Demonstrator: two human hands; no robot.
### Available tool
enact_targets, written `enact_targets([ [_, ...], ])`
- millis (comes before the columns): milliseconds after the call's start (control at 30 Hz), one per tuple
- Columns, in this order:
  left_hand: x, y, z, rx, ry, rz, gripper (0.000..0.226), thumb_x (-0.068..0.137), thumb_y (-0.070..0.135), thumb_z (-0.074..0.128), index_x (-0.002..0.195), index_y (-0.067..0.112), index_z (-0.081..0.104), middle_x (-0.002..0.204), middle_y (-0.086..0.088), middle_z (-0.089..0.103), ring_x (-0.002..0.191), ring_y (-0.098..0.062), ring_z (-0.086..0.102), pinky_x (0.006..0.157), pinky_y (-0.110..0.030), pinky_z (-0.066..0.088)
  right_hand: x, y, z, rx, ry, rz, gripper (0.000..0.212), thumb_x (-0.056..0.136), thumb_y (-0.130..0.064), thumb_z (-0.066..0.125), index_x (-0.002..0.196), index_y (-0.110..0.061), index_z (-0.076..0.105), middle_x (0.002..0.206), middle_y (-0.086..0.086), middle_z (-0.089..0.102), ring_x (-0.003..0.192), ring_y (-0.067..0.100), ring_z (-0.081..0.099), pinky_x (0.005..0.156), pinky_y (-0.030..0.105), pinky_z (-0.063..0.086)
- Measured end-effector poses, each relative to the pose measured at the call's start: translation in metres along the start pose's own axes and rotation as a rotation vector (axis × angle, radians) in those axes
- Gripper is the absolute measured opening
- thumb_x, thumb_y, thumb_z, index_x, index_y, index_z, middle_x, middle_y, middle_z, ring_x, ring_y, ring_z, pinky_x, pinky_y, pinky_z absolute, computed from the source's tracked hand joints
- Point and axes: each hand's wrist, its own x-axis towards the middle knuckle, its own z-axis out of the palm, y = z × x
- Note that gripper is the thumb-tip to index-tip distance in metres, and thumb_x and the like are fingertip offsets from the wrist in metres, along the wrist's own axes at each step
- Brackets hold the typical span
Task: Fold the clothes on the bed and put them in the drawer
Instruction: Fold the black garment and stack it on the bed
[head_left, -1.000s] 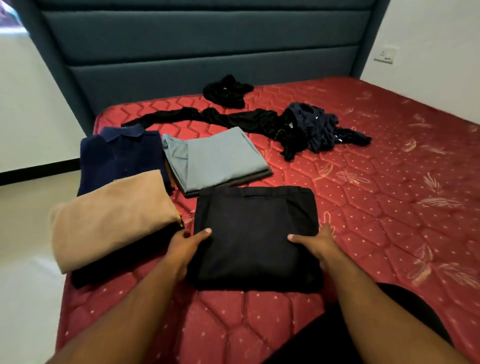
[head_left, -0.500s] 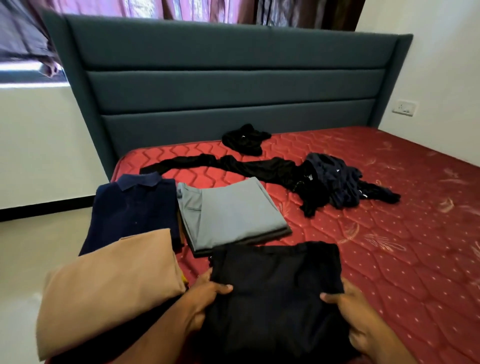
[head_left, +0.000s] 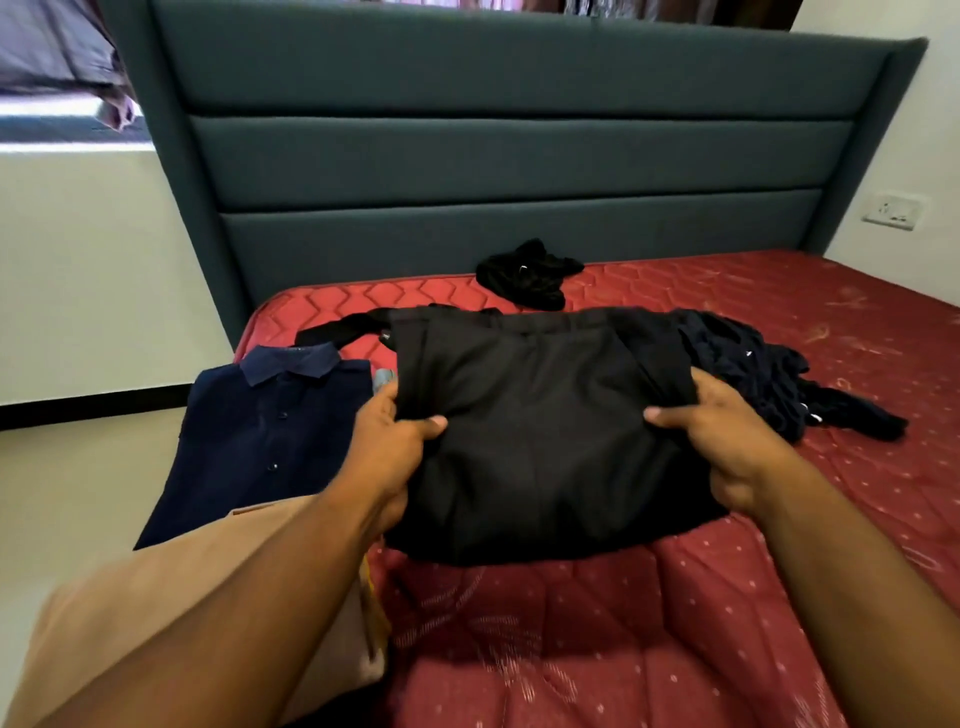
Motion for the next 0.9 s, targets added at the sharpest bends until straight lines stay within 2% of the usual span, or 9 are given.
enact_targets([
  [167,0.069,-0.025,-0.008,0.077,0.2,-0.105,0.056,0.081,-0.018,0.059,0.127,0.012,0.057,0.111,-0.005,0.068,0.09,-0.021,0.064,0.078,-0.031,0.054,0.101,0.031,0.019,-0.195,0.057,0.018,0.034,0.084,0.001,0.067,0.115,-0.012,0.061,0.105,0.007,0.069,0.082,0.019,0.066,0.066,0.025,0.053],
  [267,0.076,-0.086,-0.027,0.382,0.285,-0.33,0.084,0.083,-0.009,0.065,0.151,0.01,0.019,0.137,-0.013,0.05,0.114,-0.032,0.054,0.097,-0.042,0.048,0.111,0.113,0.026,-0.436,-0.047,0.151,0.041,0.082,-0.002,0.072,0.12,-0.011,0.058,0.108,0.004,0.067,0.083,0.015,0.062,0.059,0.015,0.048],
  [333,0.074,-0.113,-0.033,0.514,0.265,-0.351,0.102,0.086,0.0,0.068,0.155,0.021,-0.003,0.145,-0.019,0.042,0.125,-0.037,0.048,0.106,-0.044,0.042,0.112,0.154,0.024,-0.501,0.031,0.124,0.048,0.081,-0.005,0.073,0.125,-0.01,0.056,0.112,0.006,0.065,0.094,0.02,0.061,0.074,0.023,0.051],
  [400,0.075,-0.121,-0.033,0.605,0.258,-0.282,0.102,0.088,0.003,0.065,0.155,0.028,-0.008,0.142,-0.022,0.044,0.124,-0.038,0.049,0.105,-0.043,0.041,0.114,0.17,0.021,-0.529,0.099,0.086,0.053,0.08,-0.009,0.074,0.129,-0.012,0.053,0.114,0.004,0.064,0.103,0.023,0.061,0.091,0.035,0.05],
  [533,0.07,-0.117,-0.028,0.853,0.213,-0.209,0.099,0.09,0.01,0.063,0.154,0.028,-0.011,0.142,-0.021,0.043,0.123,-0.041,0.05,0.105,-0.048,0.04,0.112,0.164,0.019,-0.658,0.081,0.078,0.058,0.081,-0.011,0.073,0.134,-0.013,0.047,0.125,0.009,0.061,0.114,0.029,0.058,0.099,0.038,0.045],
  [600,0.059,-0.113,-0.025,1.041,0.174,-0.159,0.099,0.091,0.015,0.062,0.153,0.025,-0.015,0.15,-0.019,0.028,0.128,-0.043,0.043,0.104,-0.049,0.037,0.104,0.153,0.022,-0.833,0.05,0.054,0.059,0.085,-0.012,0.068,0.138,-0.013,0.042,0.128,0.013,0.058,0.117,0.033,0.056,0.096,0.035,0.043],
  [733,0.03,-0.112,0.0,1.534,-0.064,0.253,0.086,0.096,0.036,0.05,0.154,0.017,-0.011,0.163,-0.012,0.0,0.149,-0.036,0.003,0.12,-0.049,0.016,0.077,0.134,0.015,-1.24,-0.065,-0.032,0.064,0.09,-0.023,0.061,0.146,-0.019,0.031,0.135,0.02,0.048,0.121,0.037,0.052,0.099,0.04,0.044],
  [833,0.01,-0.121,0.023,1.609,-0.37,0.248,0.069,0.1,0.052,0.03,0.156,0.022,0.001,0.164,-0.003,0.0,0.151,-0.026,-0.004,0.119,-0.054,0.0,0.055,0.133,0.004,-1.352,-0.227,0.003,0.07,0.088,-0.026,0.061,0.149,-0.019,0.029,0.139,0.017,0.044,0.125,0.034,0.049,0.102,0.037,0.042],
  [900,0.003,-0.124,0.045,1.622,-0.417,0.225,0.072,0.097,0.062,0.024,0.156,0.024,0.006,0.164,-0.002,-0.001,0.15,-0.025,-0.006,0.116,-0.058,-0.005,0.046,0.134,-0.01,-1.315,-0.262,-0.017,0.069,0.085,-0.02,0.06,0.149,-0.018,0.032,0.141,0.015,0.044,0.127,0.031,0.048,0.105,0.033,0.039],
])
